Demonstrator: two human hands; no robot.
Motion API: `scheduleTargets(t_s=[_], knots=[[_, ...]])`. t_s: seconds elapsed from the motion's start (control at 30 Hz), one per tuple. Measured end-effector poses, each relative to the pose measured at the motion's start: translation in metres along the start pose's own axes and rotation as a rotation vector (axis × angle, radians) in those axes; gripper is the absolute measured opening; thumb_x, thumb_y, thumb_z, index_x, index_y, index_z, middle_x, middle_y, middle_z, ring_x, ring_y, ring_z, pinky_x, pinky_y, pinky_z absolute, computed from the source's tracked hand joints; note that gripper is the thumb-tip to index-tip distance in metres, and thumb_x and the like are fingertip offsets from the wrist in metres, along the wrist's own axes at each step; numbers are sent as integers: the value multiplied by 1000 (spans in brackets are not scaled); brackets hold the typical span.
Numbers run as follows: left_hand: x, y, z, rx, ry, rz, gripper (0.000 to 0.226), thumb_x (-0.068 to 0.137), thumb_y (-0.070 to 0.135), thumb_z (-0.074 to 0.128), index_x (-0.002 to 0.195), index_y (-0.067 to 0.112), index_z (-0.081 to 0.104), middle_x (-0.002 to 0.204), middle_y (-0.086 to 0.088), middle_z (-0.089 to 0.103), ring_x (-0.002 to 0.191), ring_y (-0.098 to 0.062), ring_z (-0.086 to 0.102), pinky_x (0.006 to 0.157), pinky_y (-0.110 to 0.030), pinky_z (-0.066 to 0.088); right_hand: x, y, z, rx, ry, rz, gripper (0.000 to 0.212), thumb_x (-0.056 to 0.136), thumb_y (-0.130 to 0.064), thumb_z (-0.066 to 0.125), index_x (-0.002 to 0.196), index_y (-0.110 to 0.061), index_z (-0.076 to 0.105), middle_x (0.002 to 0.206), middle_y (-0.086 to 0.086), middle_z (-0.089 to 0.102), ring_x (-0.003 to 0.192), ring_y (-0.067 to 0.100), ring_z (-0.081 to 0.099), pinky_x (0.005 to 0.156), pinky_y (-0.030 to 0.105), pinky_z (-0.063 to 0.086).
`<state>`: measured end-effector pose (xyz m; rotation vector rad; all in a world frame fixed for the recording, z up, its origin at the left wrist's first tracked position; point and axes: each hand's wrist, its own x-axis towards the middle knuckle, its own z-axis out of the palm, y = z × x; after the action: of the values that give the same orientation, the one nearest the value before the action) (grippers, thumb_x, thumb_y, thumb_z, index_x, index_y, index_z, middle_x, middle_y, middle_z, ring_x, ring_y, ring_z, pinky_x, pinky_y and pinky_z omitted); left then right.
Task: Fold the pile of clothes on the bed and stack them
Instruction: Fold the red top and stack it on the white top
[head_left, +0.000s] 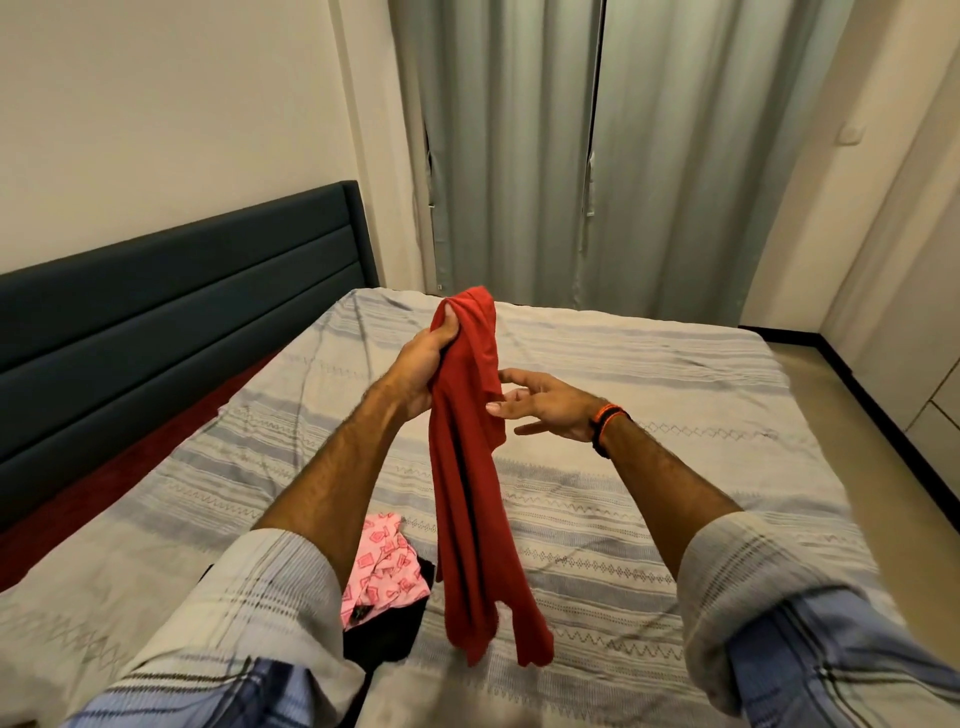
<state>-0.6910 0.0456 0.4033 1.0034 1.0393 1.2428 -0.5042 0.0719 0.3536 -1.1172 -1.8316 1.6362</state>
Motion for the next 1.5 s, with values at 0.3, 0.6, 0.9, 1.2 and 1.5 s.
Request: scheduleTargets(t_s=[0.3, 0.6, 0.9, 1.2, 1.5], knots=[[3, 1, -2, -46, 42, -21, 68, 89, 62, 53, 129, 8, 59, 120, -17, 68, 112, -31, 66, 99, -46, 52, 8, 6, 5, 52, -90, -59, 45, 82, -11, 76, 126, -10, 66, 128, 9, 66, 123, 25, 60, 112, 45, 40], [10, -8, -21, 188, 373, 101, 25, 94, 36, 64, 112, 18, 64, 98, 1, 66, 92, -16, 63, 81, -28, 50, 6, 0, -8, 53, 259, -200, 18, 83, -16, 77, 87, -14, 60, 86, 11, 62, 81, 20, 60, 70, 27, 52], [13, -9, -15, 117, 413, 171, 32, 97, 32, 61, 123, 14, 62, 102, 3, 66, 95, -15, 63, 81, -27, 51, 12, 3, -9, -292, 184, 58, 35, 70, -30, 88, 97, -10, 77, 91, -4, 74, 90, 15, 67, 77, 24, 50], [33, -26, -34, 753, 622, -178, 87, 69, 33, 85, 137, 2, 40, 130, -18, 56, 116, -35, 56, 99, -46, 50, 15, -1, -5, 36, 386, -283, 15, 93, -7, 64, 96, -19, 72, 75, -13, 67, 78, 7, 62, 73, 23, 51], [20, -9, 3, 1057, -121, 174, 72, 68, 25, 89, 131, 16, 54, 124, -4, 62, 116, -26, 59, 93, -36, 52, 22, -23, 8, -184, 436, -438, 16, 85, -16, 76, 100, -10, 76, 88, -3, 72, 86, 11, 65, 88, 27, 52]])
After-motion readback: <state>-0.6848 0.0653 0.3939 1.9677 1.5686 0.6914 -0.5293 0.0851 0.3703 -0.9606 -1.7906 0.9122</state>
